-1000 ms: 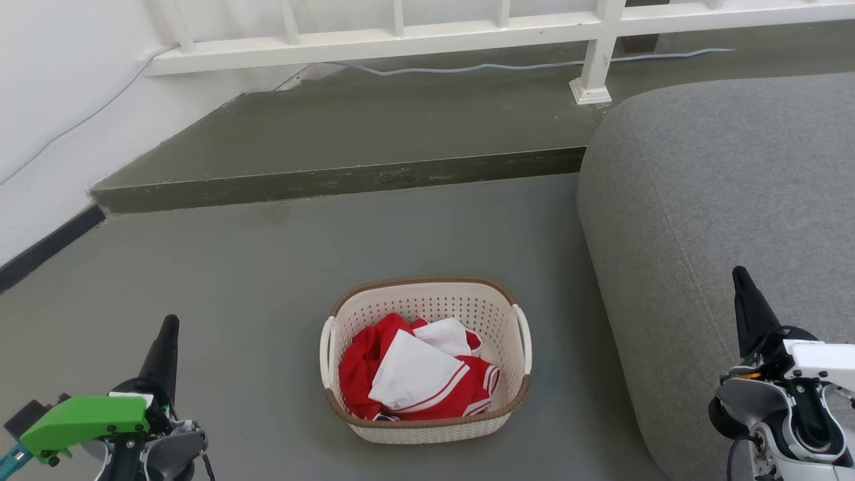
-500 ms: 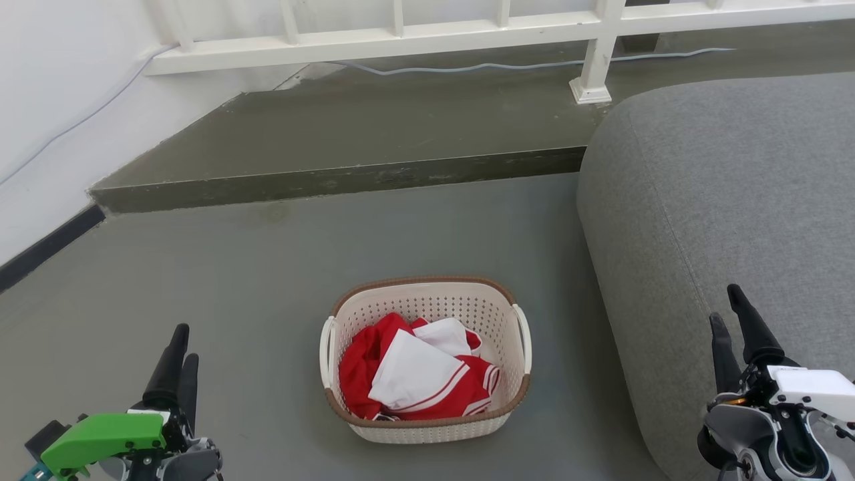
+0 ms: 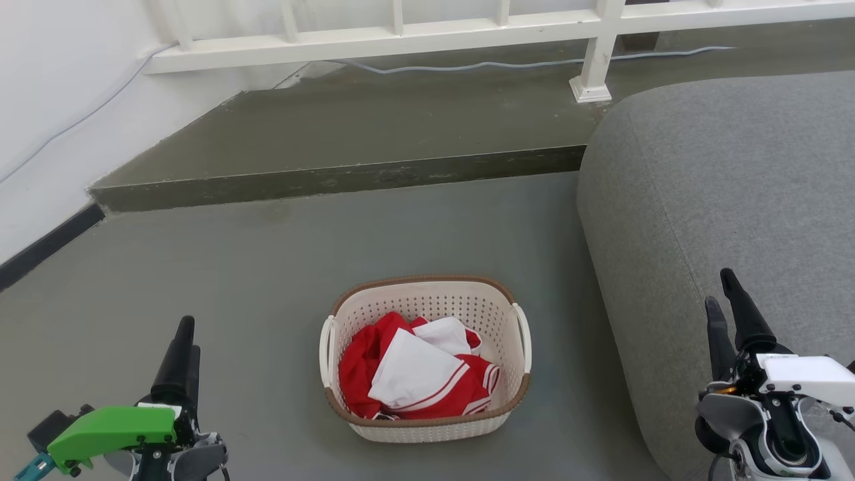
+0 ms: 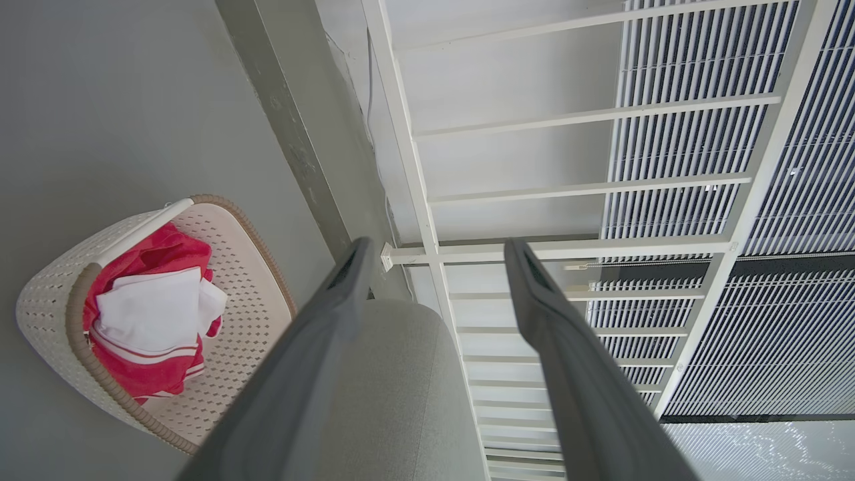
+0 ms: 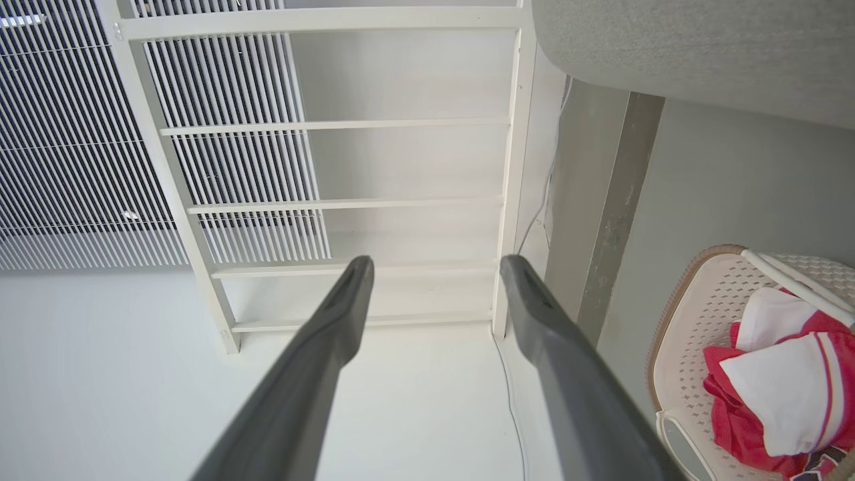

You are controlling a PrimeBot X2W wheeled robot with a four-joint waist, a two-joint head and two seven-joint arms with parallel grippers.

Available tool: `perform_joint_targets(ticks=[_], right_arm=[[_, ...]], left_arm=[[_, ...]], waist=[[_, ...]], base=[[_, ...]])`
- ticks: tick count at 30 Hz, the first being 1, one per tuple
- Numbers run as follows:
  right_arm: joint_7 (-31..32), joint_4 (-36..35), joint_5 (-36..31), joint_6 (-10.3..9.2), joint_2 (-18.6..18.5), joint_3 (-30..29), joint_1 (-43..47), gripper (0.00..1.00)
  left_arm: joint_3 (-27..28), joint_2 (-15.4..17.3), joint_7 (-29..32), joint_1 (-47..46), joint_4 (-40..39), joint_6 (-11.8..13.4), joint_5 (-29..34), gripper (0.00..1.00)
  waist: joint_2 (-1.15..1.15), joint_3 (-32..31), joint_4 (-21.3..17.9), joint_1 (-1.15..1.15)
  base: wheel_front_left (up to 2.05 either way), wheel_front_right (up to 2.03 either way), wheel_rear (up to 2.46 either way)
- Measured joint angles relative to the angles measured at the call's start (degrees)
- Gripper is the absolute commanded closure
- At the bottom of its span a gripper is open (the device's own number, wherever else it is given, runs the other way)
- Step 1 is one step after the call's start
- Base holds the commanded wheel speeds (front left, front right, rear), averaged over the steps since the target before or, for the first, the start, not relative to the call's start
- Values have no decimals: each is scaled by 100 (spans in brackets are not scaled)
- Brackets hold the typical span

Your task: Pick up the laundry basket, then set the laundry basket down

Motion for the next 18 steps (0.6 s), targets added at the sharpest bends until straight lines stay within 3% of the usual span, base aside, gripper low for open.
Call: perform_joint_targets(ticks=[18], right_arm=[[-358,-313,-910,0,-285,566,-151,0]], left_arm=[[-415,216,-355,-73,-102,0,1036,0]], waist=[[0,18,-9,0]], base=[[0,0,0]])
